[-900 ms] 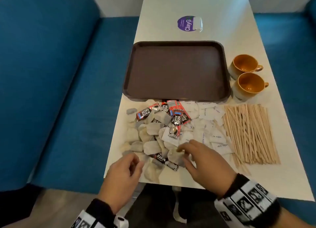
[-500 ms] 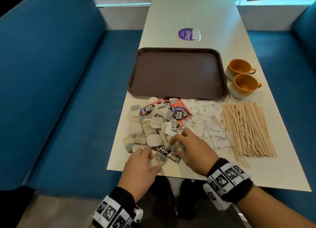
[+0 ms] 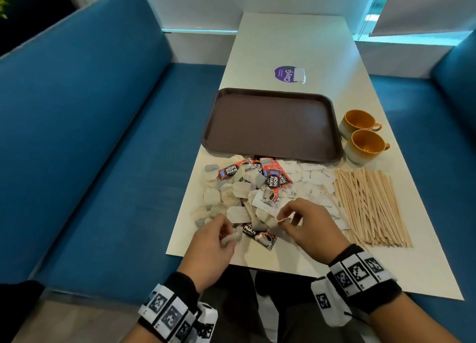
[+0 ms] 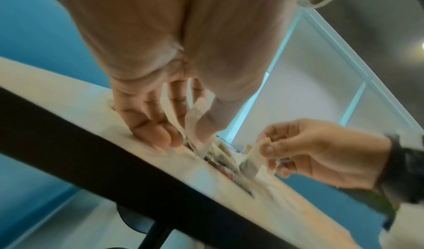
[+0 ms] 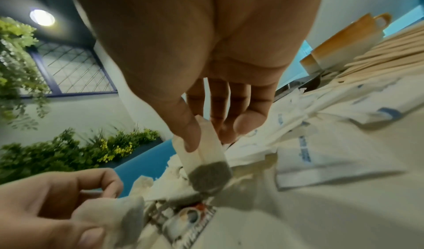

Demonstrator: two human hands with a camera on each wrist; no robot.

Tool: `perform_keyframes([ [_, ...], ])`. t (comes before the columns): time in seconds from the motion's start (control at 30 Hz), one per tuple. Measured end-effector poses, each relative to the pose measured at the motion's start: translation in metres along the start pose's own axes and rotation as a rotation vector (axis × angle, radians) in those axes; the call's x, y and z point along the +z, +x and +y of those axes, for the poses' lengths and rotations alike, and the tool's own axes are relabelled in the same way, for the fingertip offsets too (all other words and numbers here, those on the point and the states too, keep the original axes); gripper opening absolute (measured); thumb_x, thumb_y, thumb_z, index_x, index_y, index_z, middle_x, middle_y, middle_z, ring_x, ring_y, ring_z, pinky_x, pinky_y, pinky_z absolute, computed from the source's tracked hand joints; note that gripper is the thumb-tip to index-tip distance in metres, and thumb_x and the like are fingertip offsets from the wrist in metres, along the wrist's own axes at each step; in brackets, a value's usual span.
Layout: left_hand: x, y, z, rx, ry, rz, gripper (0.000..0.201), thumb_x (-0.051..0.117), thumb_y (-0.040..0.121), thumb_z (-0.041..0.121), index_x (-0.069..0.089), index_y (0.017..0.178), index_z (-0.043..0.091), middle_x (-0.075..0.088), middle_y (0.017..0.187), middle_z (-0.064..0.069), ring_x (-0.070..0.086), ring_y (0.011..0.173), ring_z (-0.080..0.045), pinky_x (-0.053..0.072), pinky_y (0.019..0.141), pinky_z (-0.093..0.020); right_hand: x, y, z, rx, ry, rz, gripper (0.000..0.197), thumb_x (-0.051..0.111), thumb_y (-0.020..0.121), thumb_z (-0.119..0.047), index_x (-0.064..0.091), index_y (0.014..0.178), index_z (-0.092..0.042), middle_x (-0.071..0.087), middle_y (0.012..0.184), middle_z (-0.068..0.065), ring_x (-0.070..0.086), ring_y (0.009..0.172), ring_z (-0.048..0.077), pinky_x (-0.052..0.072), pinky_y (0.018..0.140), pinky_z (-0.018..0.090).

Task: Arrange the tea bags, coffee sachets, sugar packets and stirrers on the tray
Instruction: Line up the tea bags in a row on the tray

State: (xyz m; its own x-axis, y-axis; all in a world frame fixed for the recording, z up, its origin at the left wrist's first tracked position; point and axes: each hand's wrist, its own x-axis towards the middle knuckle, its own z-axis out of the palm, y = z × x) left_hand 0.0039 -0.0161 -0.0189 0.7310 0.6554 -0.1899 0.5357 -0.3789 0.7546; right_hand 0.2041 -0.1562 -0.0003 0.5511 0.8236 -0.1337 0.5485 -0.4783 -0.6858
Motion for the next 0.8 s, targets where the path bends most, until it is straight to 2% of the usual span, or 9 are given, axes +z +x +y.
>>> perform_keyframes([
  [0.13,-0.016,0.002,0.006,-0.001,-0.210,0.040,0.014,0.069,0.088,0.013,0.062,0.086,0.025,0.068,0.082,0.006,0.062,0.076,-0.007,0.049,0.066,-0.017,-0.011,-0.007,-0.006,0.028,0.171,0.082,0.013,0.082,0.083,-0.018,0.075,0.084,-0.030,0.072,0.079,-0.015,0.065,0.078,0.003,0.051,0.071,0.015],
  [0.23,-0.026,0.008,0.010,0.018,-0.352,0.029,0.011,0.072,0.090,0.013,0.072,0.090,0.024,0.074,0.088,0.003,0.068,0.083,-0.011,0.054,0.077,-0.025,-0.014,-0.012,-0.021,-0.010,0.291,0.102,0.014,0.084,0.081,-0.017,0.077,0.086,-0.027,0.074,0.079,-0.015,0.068,0.078,0.001,0.050,0.072,0.012],
  [0.37,-0.030,0.018,0.012,-0.008,-0.517,0.127,0.010,0.074,0.091,0.016,0.078,0.098,0.022,0.078,0.091,0.000,0.072,0.092,-0.022,0.057,0.089,-0.037,-0.014,-0.018,-0.047,-0.093,0.442,-0.063,0.008,0.081,0.084,-0.012,0.079,0.087,-0.019,0.077,0.080,-0.007,0.071,0.075,0.002,0.052,0.072,0.016],
  [0.47,-0.028,0.018,0.018,0.033,-0.572,0.116,0.018,0.076,0.088,0.011,0.077,0.103,0.023,0.078,0.089,-0.001,0.073,0.087,-0.021,0.058,0.085,-0.033,-0.012,-0.016,-0.060,-0.153,0.375,-0.206,0.010,0.082,0.084,-0.015,0.080,0.089,-0.023,0.077,0.083,-0.008,0.071,0.078,0.006,0.056,0.076,0.022],
  [0.57,-0.024,0.014,0.023,0.050,-0.657,0.095,0.024,0.078,0.082,-0.004,0.073,0.096,0.013,0.074,0.080,0.000,0.071,0.077,-0.014,0.059,0.074,-0.027,-0.005,-0.009,-0.064,-0.164,0.317,-0.126,0.009,0.083,0.082,-0.021,0.080,0.085,-0.029,0.073,0.086,-0.011,0.066,0.080,0.006,0.054,0.075,0.027],
  [0.63,-0.021,0.013,0.022,0.062,-0.701,0.059,0.020,0.078,0.080,-0.007,0.072,0.091,0.009,0.074,0.083,-0.004,0.070,0.079,-0.017,0.059,0.074,-0.028,-0.002,-0.003,-0.062,-0.149,0.274,-0.051,0.011,0.084,0.080,-0.024,0.080,0.083,-0.034,0.065,0.102,-0.016,0.062,0.095,0.001,0.053,0.076,0.023],
  [0.7,-0.020,0.012,0.021,0.083,-0.725,0.022,0.017,0.078,0.081,-0.005,0.073,0.088,0.009,0.074,0.086,-0.010,0.071,0.081,-0.022,0.059,0.078,-0.034,-0.001,-0.001,-0.061,-0.163,0.280,-0.067,0.014,0.084,0.080,-0.022,0.081,0.084,-0.036,0.062,0.114,-0.020,0.059,0.107,-0.003,0.054,0.081,0.021],
  [0.73,-0.020,0.012,0.021,0.093,-0.729,0.008,0.016,0.078,0.081,-0.004,0.074,0.087,0.010,0.074,0.086,-0.012,0.071,0.081,-0.024,0.060,0.080,-0.037,-0.001,-0.001,-0.060,-0.174,0.319,-0.084,0.015,0.084,0.081,-0.018,0.081,0.084,-0.033,0.065,0.113,-0.018,0.062,0.106,-0.001,0.056,0.081,0.022],
  [0.8,-0.020,0.012,0.019,0.111,-0.725,-0.002,0.019,0.077,0.082,-0.003,0.076,0.085,0.015,0.075,0.086,-0.012,0.071,0.082,-0.024,0.060,0.083,-0.041,-0.003,-0.003,-0.059,-0.173,0.394,-0.110,0.014,0.082,0.082,-0.010,0.082,0.085,-0.024,0.075,0.097,-0.009,0.071,0.091,0.004,0.059,0.079,0.024],
])
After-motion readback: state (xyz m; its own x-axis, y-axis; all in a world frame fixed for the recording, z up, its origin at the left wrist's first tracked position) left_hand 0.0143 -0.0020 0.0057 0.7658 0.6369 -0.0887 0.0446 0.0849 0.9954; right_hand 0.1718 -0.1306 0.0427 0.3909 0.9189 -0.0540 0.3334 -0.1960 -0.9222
